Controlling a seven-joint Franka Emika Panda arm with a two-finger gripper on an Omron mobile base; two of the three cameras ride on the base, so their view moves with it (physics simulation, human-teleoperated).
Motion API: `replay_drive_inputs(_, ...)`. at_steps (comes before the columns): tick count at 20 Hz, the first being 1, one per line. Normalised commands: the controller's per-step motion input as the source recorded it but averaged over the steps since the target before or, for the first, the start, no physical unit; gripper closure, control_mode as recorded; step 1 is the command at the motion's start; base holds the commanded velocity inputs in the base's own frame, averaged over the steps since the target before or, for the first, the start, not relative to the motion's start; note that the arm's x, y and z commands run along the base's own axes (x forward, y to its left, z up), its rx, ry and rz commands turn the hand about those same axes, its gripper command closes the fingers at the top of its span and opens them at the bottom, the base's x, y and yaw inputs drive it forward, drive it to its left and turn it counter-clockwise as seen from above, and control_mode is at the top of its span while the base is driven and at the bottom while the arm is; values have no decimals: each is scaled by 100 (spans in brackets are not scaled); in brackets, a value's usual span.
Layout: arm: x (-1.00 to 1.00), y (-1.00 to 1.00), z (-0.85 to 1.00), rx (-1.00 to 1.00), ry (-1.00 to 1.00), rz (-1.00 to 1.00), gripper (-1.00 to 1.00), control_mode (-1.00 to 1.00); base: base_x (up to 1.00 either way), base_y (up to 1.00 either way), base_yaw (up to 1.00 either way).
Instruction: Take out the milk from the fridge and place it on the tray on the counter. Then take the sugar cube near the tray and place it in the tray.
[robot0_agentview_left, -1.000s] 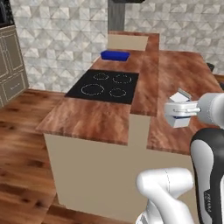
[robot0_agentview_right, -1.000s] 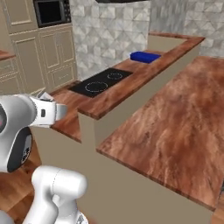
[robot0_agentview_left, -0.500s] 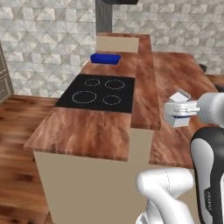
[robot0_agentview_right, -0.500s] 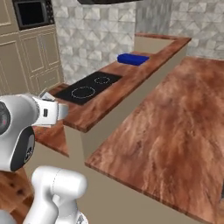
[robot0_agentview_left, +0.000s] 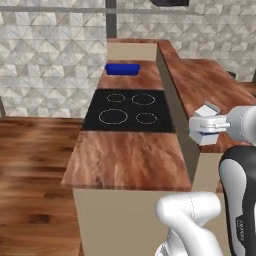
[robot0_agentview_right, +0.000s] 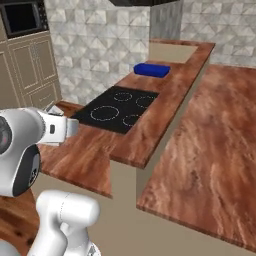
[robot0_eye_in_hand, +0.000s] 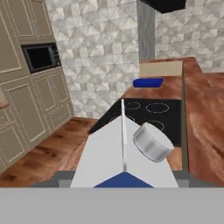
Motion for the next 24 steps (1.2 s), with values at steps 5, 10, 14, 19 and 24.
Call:
replay_drive_inputs(5,0,0,0,0,0,0,100,100,-13,100,-2)
replay_drive_inputs(10,0,0,0,0,0,0,100,100,-16,100,-1)
replay_drive_inputs(14,0,0,0,0,0,0,100,100,6,100,-12)
replay_drive_inputs(19,0,0,0,0,0,0,100,100,23,100,-16)
replay_drive_inputs(24,0,0,0,0,0,0,100,100,43,100,-14)
